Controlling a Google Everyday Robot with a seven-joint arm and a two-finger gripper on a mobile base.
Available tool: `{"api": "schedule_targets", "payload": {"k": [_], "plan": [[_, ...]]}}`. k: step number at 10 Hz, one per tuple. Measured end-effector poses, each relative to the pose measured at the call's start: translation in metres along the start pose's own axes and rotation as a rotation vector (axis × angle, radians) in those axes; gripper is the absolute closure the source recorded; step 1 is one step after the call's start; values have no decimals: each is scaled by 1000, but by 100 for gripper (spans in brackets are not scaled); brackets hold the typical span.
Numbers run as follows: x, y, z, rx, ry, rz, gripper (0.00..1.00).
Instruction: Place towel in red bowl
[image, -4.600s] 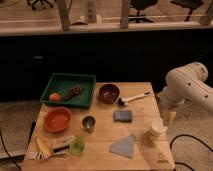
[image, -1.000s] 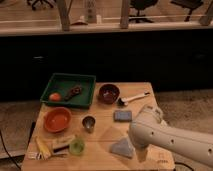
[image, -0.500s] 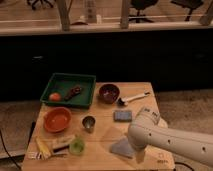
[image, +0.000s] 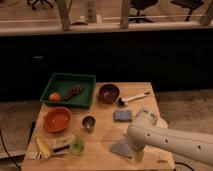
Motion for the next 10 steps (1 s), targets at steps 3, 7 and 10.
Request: {"api": "schedule_targets", "payload": {"k": [3, 7, 10], "plan": [[-1, -2, 10, -5, -7, -5, 20], [-3, -4, 20, -9, -14, -10, 20], [-3, -6, 25, -11, -19, -6, 20]]}}
